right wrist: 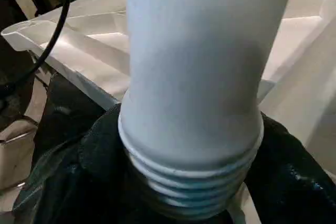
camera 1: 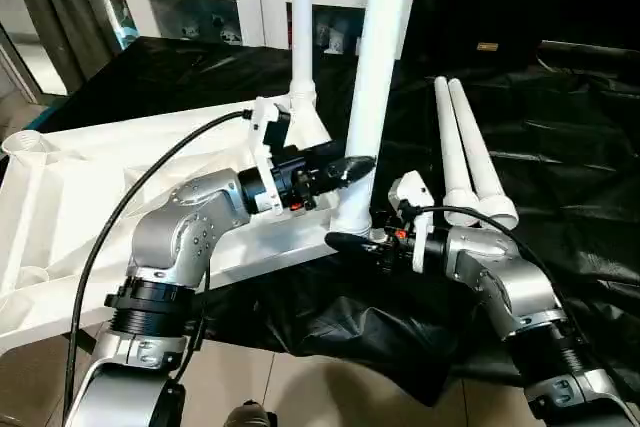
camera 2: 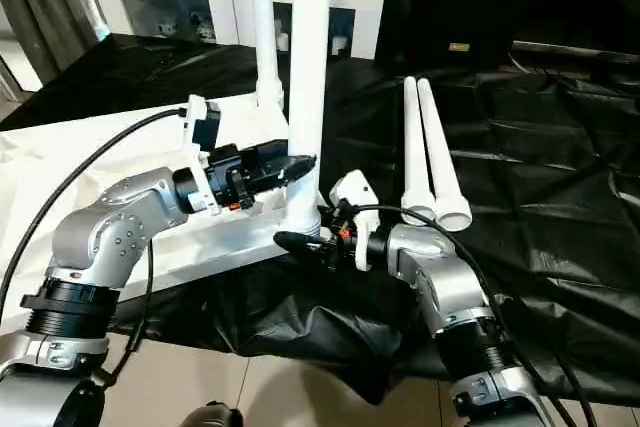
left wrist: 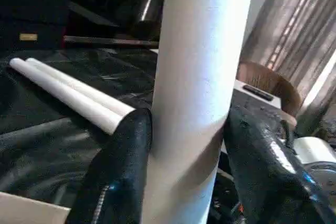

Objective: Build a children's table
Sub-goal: Pick table leg

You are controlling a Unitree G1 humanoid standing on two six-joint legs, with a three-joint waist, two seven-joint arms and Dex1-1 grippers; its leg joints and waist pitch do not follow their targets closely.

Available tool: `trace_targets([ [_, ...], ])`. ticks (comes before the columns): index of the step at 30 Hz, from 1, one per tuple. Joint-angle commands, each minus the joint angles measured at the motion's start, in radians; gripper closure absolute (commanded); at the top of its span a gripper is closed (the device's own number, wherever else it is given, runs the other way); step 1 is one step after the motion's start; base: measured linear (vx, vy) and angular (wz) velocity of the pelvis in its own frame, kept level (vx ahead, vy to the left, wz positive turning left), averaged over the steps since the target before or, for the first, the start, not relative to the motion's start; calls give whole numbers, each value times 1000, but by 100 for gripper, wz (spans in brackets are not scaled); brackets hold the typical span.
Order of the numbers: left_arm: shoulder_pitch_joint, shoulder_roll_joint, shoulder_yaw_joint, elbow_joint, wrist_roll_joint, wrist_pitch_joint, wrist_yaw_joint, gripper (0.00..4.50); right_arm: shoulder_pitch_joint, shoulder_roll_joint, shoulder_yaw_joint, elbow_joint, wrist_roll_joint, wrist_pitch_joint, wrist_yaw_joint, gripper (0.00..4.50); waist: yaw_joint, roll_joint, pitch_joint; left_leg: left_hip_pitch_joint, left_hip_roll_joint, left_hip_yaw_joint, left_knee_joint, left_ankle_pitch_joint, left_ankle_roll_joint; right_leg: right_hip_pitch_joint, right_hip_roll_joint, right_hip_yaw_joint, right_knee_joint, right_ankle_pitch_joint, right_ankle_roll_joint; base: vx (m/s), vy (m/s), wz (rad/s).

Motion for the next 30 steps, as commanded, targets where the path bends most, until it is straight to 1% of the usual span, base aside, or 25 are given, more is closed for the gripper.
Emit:
trace_targets([
  [1,-22,-8,-30,17,16,-4,8,241,-22,0,8,-18,-7,-12,10,178,0,3,-93,21,10,6,-58,-154,25,58,-52,38,-72,-16,-238,0,0,0],
  [2,-26,-11,-28,25,18,-9,15,251,-23,-1,8,-17,-7,-13,12,178,0,2,-94,21,11,6,-58,-151,26,58,-52,37,-71,-12,-238,0,0,0],
  [5,-29,-17,-19,29,8,-6,16,256,-24,-4,8,-15,-7,-14,13,178,0,1,-95,20,10,6,-57,-146,27,59,-53,37,-70,-4,-239,0,0,0],
  [6,-29,-17,-18,27,6,-4,15,256,-23,-4,8,-16,-7,-14,12,178,0,0,-95,19,10,6,-57,-143,29,59,-53,37,-69,2,-241,0,0,0],
  [7,-28,-18,-17,25,5,-3,15,256,-23,-5,8,-16,-7,-14,12,178,0,1,-95,20,11,6,-57,-144,31,58,-52,37,-69,3,-243,0,0,0],
  [11,-22,-18,-11,18,-2,0,13,257,-22,-6,13,-21,-11,-17,9,178,0,1,-94,21,11,6,-57,-152,31,58,-53,37,-71,-9,-244,0,0,0],
  [14,-19,-20,-4,20,-3,-5,18,257,-27,0,12,-8,-41,-56,-38,178,-1,-2,-93,21,11,7,-58,-153,28,57,-53,37,-71,-17,-241,0,0,0],
  [15,-18,-19,-2,21,-2,-7,19,257,-32,2,4,-5,-26,-42,-31,122,-1,-1,-94,20,11,6,-58,-151,27,57,-54,37,-70,-18,-240,0,0,0],
  [16,-19,-18,0,24,-1,-10,20,257,-40,6,-12,-3,-6,-24,-29,108,-1,-1,-93,22,11,7,-58,-155,29,57,-53,37,-72,-22,-240,0,0,0],
  [17,-21,-17,3,27,2,-15,22,257,-46,9,-25,-3,11,-9,-27,106,-2,-1,-93,21,11,7,-58,-154,31,57,-53,37,-71,-23,-240,0,0,0],
  [18,-23,-17,5,31,3,-17,23,257,-50,7,-26,-5,11,-10,-26,106,-2,-1,-94,21,12,6,-58,-153,31,57,-53,37,-71,-21,-240,0,0,0],
  [20,-26,-17,8,34,4,-19,26,257,-54,4,-26,-7,7,-18,-25,88,-3,-3,-94,21,11,7,-58,-149,33,57,-52,37,-70,-22,-237,0,0,0],
  [22,-30,-18,12,36,4,-20,29,258,-60,5,-31,-8,10,-20,-30,68,-3,-2,-93,21,11,7,-58,-151,30,56,-53,38,-71,-28,-235,0,0,0],
  [27,-37,-16,13,49,12,-29,33,259,-67,4,-48,-50,53,24,1,65,-2,-3,-94,21,11,7,-57,-138,37,58,-51,37,-69,-4,-237,0,0,0],
  [28,-41,-16,13,58,16,-34,36,259,-70,0,-52,-60,64,36,6,65,-3,-6,-94,20,10,8,-57,-139,39,59,-50,38,-70,-3,-235,0,0,0],
  [29,-46,-15,13,71,24,-42,43,259,-77,-11,-57,-65,75,50,12,65,-3,-5,-94,21,10,7,-57,-142,41,58,-50,38,-70,-7,-231,0,0,0],
  [30,-48,-14,13,74,27,-45,46,259,-81,-15,-59,-64,76,53,13,65,-2,-7,-94,21,10,8,-57,-142,40,58,-50,38,-71,-9,-228,0,0,0],
])
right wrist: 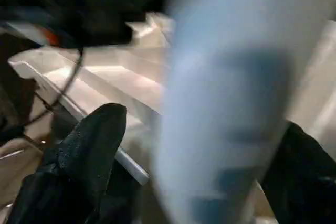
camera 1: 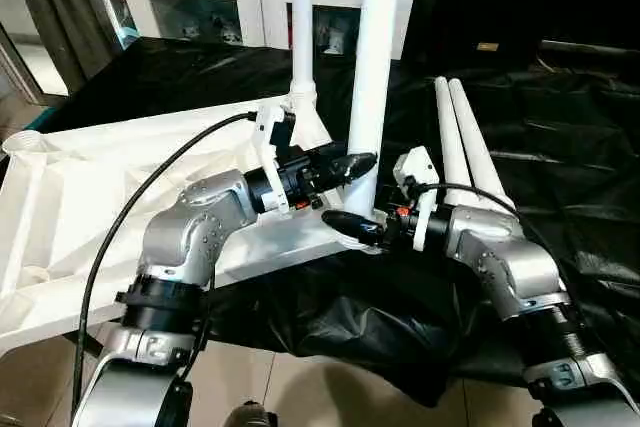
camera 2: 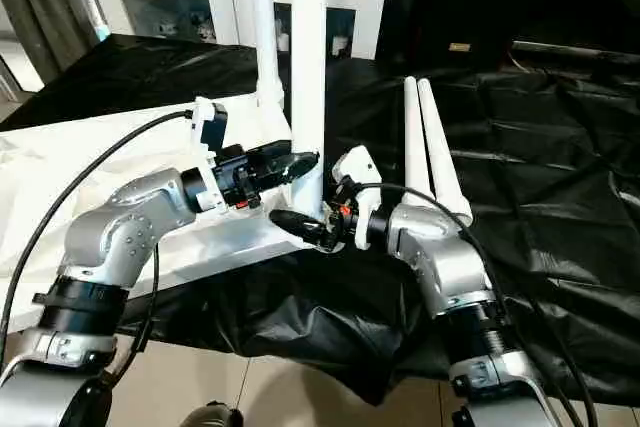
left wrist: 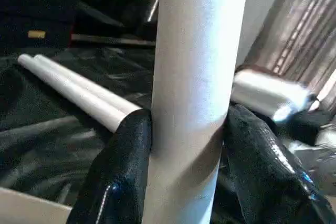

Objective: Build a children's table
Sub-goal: Pick table leg

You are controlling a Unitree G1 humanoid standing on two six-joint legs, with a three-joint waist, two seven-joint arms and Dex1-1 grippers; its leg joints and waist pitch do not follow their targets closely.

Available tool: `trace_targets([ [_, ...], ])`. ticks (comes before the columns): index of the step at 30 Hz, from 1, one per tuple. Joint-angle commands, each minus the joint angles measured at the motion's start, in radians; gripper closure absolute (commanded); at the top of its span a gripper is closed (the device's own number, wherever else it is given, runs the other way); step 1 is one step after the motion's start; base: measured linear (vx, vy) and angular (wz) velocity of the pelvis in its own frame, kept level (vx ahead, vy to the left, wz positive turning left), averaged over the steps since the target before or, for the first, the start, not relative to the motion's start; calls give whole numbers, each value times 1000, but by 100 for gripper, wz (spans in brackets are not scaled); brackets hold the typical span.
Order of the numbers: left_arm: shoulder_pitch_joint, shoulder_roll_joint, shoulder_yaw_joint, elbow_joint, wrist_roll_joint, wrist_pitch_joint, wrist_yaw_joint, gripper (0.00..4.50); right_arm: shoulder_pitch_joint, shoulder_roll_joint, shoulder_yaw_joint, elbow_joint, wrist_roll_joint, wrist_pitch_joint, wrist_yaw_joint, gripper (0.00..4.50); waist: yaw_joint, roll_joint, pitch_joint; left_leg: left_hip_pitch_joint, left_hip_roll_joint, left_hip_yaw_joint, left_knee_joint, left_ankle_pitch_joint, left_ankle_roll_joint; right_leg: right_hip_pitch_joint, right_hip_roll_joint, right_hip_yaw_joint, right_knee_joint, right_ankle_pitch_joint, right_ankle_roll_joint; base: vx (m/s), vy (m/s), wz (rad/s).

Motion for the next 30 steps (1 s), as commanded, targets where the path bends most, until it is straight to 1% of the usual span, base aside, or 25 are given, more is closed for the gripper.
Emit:
trace_targets([
  [1,-23,4,6,3,11,-18,11,259,-18,-18,-24,-18,17,19,12,65,-1,-6,-94,22,10,6,-58,-144,33,58,-53,38,-70,-14,-230,0,0,0],
  [5,-35,11,1,20,30,-17,29,259,-46,-38,-31,16,11,33,22,65,0,-6,-94,21,9,8,-57,-149,25,58,-52,37,-72,-30,-226,0,0,0],
  [6,-38,12,3,27,33,-21,32,259,-54,-47,-30,14,19,51,38,65,0,-4,-93,21,9,7,-58,-150,25,58,-52,37,-72,-35,-224,0,0,0],
  [8,-40,12,5,33,32,-24,30,259,-57,-55,-27,7,24,69,44,65,0,-8,-94,20,10,7,-57,-139,27,60,-52,37,-71,-18,-228,0,0,0],
  [10,-42,12,4,36,31,-27,29,259,-60,-61,-23,4,25,83,39,65,2,-7,-95,20,10,7,-55,-128,31,58,-52,37,-68,2,-234,0,0,0],
  [15,-43,9,1,29,26,-24,29,259,-68,-64,-8,19,12,108,32,65,2,-9,-95,20,9,8,-55,-134,30,59,-53,37,-69,-10,-237,0,0,0],
  [19,-38,10,-5,14,19,-15,14,259,-74,-51,4,33,5,115,22,65,2,-8,-94,20,10,8,-57,-143,26,57,-54,37,-71,-32,-233,0,0,0],
  [22,-37,12,-8,11,18,-13,7,259,-86,-38,1,49,-1,115,0,65,1,-7,-94,22,11,8,-57,-148,22,55,-54,36,-72,-37,-235,0,0,0],
  [25,-35,14,-10,11,18,-13,2,259,-101,-29,-5,68,-3,116,-15,65,0,-8,-94,21,10,9,-57,-146,17,55,-54,36,-70,-35,-235,0,0,0],
  [27,-32,16,-11,8,16,-10,-3,259,-109,-27,-7,77,-3,116,-15,65,0,-7,-94,22,11,8,-57,-147,17,55,-54,37,-71,-33,-233,0,0,0],
  [29,-31,17,-11,6,15,-8,-5,259,-112,-27,-8,82,-3,115,-15,65,1,-8,-95,21,10,8,-57,-138,20,56,-53,37,-68,-14,-233,0,0,0],
  [30,-30,18,-11,4,14,-6,-7,259,-115,-27,-8,86,-2,114,-16,91,1,-9,-95,21,10,8,-57,-136,21,56,-53,37,-68,-11,-233,0,0,0],
])
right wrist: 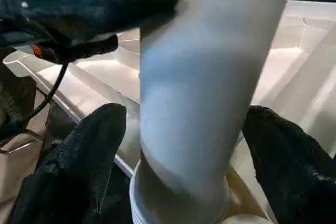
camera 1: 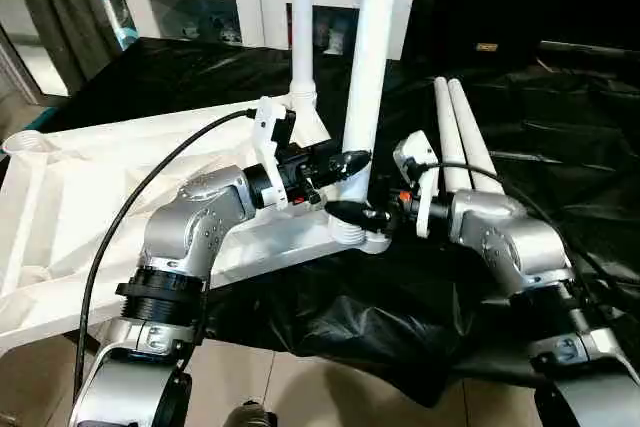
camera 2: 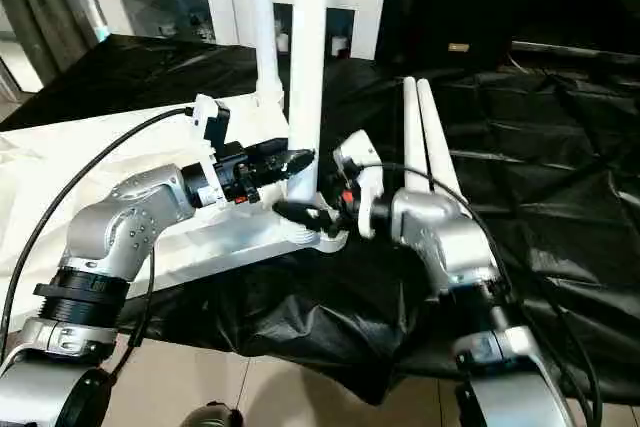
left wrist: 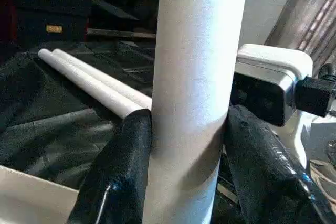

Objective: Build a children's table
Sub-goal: Pick table leg

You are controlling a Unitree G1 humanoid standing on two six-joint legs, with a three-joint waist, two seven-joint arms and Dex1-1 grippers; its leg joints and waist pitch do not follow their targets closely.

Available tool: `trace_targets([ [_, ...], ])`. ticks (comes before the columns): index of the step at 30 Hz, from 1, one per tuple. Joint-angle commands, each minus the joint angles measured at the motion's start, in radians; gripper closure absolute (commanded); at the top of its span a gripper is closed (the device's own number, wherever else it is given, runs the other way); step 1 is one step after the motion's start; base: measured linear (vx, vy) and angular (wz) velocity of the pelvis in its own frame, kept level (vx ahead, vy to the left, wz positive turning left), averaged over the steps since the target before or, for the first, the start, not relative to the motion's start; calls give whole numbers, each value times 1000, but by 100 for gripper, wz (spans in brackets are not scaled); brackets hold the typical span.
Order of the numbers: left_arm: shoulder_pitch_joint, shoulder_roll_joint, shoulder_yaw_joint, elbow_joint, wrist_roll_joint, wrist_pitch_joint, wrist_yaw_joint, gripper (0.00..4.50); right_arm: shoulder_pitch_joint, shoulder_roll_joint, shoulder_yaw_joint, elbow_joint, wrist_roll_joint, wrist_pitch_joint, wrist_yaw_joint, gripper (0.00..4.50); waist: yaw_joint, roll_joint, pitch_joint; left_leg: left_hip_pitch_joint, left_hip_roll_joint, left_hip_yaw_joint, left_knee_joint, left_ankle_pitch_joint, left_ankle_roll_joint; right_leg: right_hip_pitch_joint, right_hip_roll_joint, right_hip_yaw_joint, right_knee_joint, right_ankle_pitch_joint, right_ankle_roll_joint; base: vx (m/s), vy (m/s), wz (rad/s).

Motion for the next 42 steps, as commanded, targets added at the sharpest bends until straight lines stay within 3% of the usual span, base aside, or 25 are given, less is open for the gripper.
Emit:
trace_targets([
  [1,-10,5,-9,-29,-16,12,-18,259,-26,-2,-10,17,0,7,-9,98,-1,-9,-95,21,10,8,-57,-133,21,57,-53,36,-66,-4,-236,0,0,0],
  [22,6,11,-41,-72,-31,61,-69,259,-38,8,-4,66,-2,-6,28,249,-1,-2,-95,22,10,7,-57,-152,14,57,-52,36,-69,-20,-237,0,0,0],
  [23,6,11,-41,-72,-31,62,-68,259,-37,8,-5,67,-4,-9,28,196,-1,-2,-95,22,11,7,-58,-154,13,56,-52,36,-68,-19,-239,0,0,0],
  [24,6,12,-41,-72,-31,62,-68,259,-37,9,-7,67,-3,-9,27,183,-1,-2,-94,22,10,7,-58,-156,13,56,-52,36,-69,-20,-239,0,0,0],
  [31,1,15,-43,-64,-28,58,-70,260,-43,9,-7,81,-18,-30,23,137,-2,-4,-94,22,10,8,-58,-151,14,57,-52,35,-68,-16,-241,0,0,0],
  [32,1,15,-43,-64,-28,57,-70,260,-43,9,-7,79,-16,-28,26,178,-1,-3,-94,23,10,8,-58,-155,14,57,-53,36,-69,-22,-241,0,0,0],
  [34,2,15,-42,-65,-28,57,-69,260,-43,9,-9,78,-13,-25,27,169,-2,-4,-95,22,10,8,-57,-153,16,57,-52,36,-68,-18,-241,0,0,0],
  [35,3,15,-42,-67,-29,57,-69,260,-43,9,-10,78,-13,-24,27,197,-2,-3,-95,22,11,8,-58,-153,17,57,-52,35,-68,-19,-241,0,0,0],
  [42,8,14,-41,-70,-29,59,-67,260,-48,11,-17,93,-14,-35,26,247,-2,-6,-95,23,11,9,-57,-149,19,55,-52,36,-68,-20,-242,0,0,0],
])
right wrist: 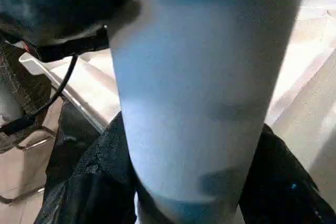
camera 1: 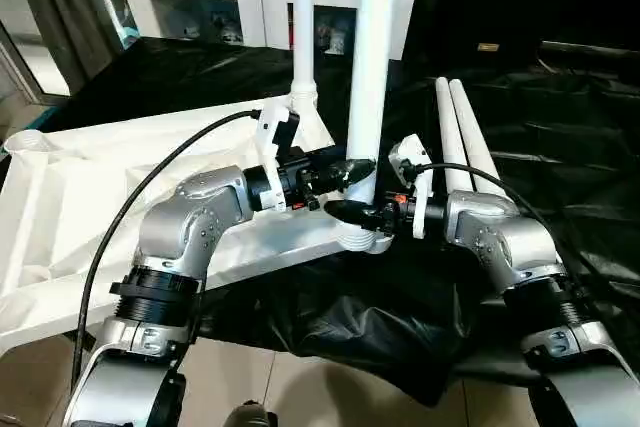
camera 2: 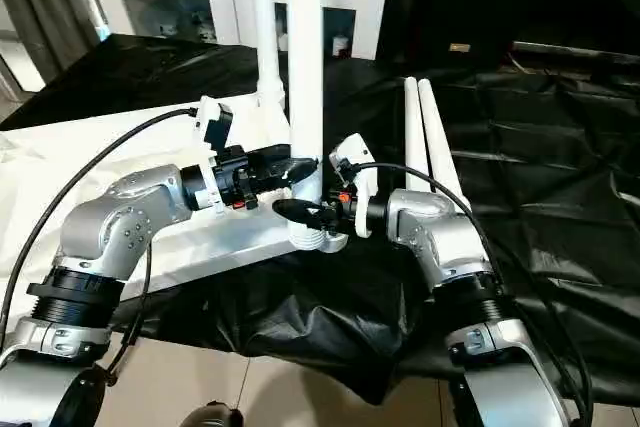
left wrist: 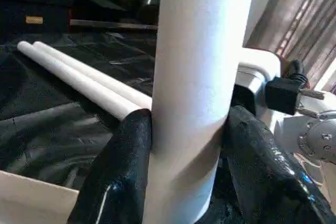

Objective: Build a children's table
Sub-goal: Pick table leg

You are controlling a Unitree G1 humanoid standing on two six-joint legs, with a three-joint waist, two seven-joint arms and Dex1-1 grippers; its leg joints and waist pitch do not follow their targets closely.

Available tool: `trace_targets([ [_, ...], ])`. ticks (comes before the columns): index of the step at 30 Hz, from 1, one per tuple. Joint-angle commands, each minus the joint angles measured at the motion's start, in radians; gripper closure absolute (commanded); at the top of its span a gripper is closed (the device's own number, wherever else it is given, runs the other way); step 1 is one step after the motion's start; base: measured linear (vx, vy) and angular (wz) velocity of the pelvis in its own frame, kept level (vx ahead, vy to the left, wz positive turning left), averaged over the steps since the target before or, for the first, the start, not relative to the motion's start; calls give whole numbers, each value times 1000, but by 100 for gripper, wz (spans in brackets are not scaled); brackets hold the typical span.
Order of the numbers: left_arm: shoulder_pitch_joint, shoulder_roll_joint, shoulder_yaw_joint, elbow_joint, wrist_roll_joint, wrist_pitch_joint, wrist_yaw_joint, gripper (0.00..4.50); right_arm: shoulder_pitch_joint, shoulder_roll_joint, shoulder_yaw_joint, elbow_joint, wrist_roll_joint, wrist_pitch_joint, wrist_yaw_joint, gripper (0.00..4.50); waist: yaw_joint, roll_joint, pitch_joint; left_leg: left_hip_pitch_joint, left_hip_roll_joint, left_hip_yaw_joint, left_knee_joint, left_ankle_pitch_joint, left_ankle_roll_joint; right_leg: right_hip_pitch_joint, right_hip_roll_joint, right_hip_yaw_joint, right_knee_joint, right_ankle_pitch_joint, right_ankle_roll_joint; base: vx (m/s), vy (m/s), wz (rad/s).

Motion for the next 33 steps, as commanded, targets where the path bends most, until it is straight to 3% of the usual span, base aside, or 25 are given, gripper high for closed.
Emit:
trace_targets([
  [1,9,-5,-17,-32,-22,8,-28,260,-22,-9,-25,16,-6,-7,-26,251,-1,-4,-94,22,11,8,-58,-148,19,56,-52,36,-68,-19,-242,0,0,0],
  [5,12,-2,-20,-28,-5,-9,-17,260,-18,-4,-32,15,-5,-14,-38,254,-1,-4,-94,22,11,8,-58,-149,19,56,-53,36,-69,-23,-239,0,0,0],
  [7,6,-9,-16,-8,9,-18,6,204,-13,3,-45,17,-4,-26,-60,255,-1,-4,-94,23,11,8,-57,-152,17,56,-53,37,-69,-21,-238,0,0,0],
  [9,6,-10,-16,-6,10,-16,11,188,-13,8,-53,21,-4,-34,-74,255,-1,-3,-95,22,11,7,-58,-149,15,56,-53,36,-68,-19,-238,0,0,0],
  [13,12,-22,2,30,59,-101,80,154,-27,33,-122,64,-4,-96,-189,255,-2,1,-95,24,11,7,-58,-161,6,55,-54,37,-72,-30,-233,0,0,0],
  [18,39,7,-9,28,85,-133,76,146,-33,41,-170,91,-2,-139,-267,255,-4,-5,-96,22,9,8,-59,-145,1,57,-52,36,-68,-9,-226,0,0,0],
  [21,70,54,-63,21,142,-166,41,146,-18,40,-173,77,-2,-144,-284,256,-10,-5,-97,21,9,8,-59,-131,11,57,-50,36,-66,2,-214,0,0,0],
  [23,96,116,-156,38,229,-221,-15,146,-2,38,-163,67,-10,-145,-282,256,-10,-2,-96,22,10,7,-59,-135,15,56,-51,37,-67,-7,-213,0,0,0],
  [26,123,166,-236,46,279,-238,-78,146,10,35,-152,61,-25,-146,-277,256,-10,0,-94,26,13,8,-63,-158,5,50,-51,38,-70,-42,-208,0,0,0],
  [30,132,178,-263,53,301,-231,-80,146,13,34,-149,65,-34,-152,-275,256,-8,1,-93,29,13,10,-64,-183,-8,48,-52,39,-70,-53,-219,0,0,0],
  [33,138,190,-287,90,350,-259,-58,184,18,34,-138,59,-35,-154,-272,256,-10,-2,-91,26,12,9,-66,-194,-9,50,-52,39,-74,-77,-211,0,0,0],
])
